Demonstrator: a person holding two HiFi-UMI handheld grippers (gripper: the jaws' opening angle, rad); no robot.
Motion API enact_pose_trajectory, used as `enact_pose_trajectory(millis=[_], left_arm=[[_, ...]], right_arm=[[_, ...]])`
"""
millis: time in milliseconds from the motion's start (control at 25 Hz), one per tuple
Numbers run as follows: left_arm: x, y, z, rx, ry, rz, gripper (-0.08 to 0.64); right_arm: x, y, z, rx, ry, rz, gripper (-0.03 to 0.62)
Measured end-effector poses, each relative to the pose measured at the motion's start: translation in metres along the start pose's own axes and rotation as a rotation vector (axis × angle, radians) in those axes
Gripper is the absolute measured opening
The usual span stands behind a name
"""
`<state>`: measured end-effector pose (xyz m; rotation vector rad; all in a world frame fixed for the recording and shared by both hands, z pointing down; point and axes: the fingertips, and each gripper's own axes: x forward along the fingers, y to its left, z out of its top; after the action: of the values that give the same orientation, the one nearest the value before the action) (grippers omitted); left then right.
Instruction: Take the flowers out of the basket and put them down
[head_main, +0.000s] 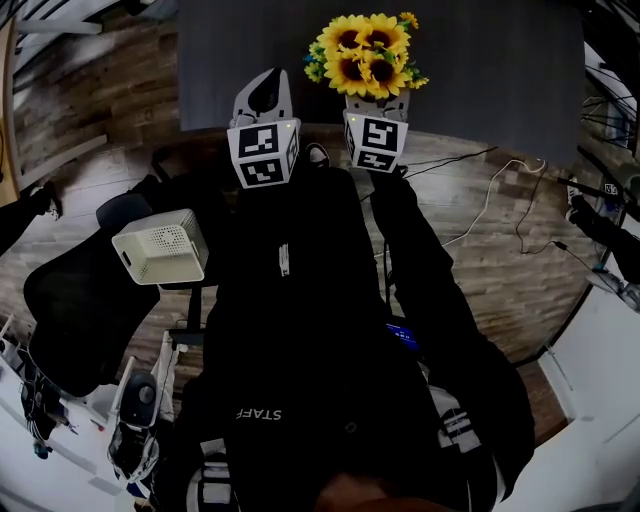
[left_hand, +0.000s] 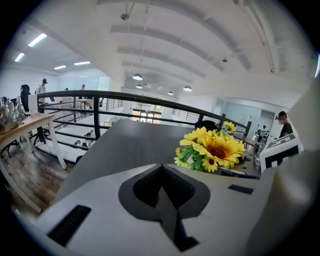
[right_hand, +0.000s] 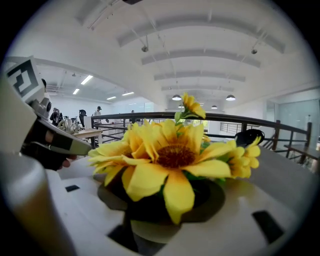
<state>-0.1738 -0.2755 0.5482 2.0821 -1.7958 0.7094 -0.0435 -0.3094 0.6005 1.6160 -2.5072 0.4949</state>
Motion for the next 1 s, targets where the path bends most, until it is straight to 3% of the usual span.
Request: enact_pose_trajectory(millis=[160,400,720,800,880,1000], left_arm=[[0.005,0.030,-0.005,-0.004,0.019,-0.016,0.002],[-0.002,0.019,0.002,-0.005,0.013,-0.015,0.002],[-0.049,-0.001,0.040,-0.056,-0.008,0.043,0.002],[-0.064,-0.012,0.058,-0.064,-0.021,0.041,0.002],[-0.079,-0.027,0.078,-0.044,-0.042,0.032,0.002],[-0.102,-0.051,0.108,-0.028,-0.085,0.024,0.002]], right_arm=[[0.018,0.022,-0.001,-0.005,0.002,0.014,0.296],[0.000,0.016,-0.004,0.011,0.039,0.068,0.368],[-0.090,0.004,0.007,0.068,0.089,0.079,0.373],[-0.115,-0.005,0.028,0.072,0.077,0.064,0.353],[-0.136,-0.015,0.058,0.068,0.034,0.044,0.250],[-0.161,-0.030,0.107,0.044,-0.031,0.027,0.186]])
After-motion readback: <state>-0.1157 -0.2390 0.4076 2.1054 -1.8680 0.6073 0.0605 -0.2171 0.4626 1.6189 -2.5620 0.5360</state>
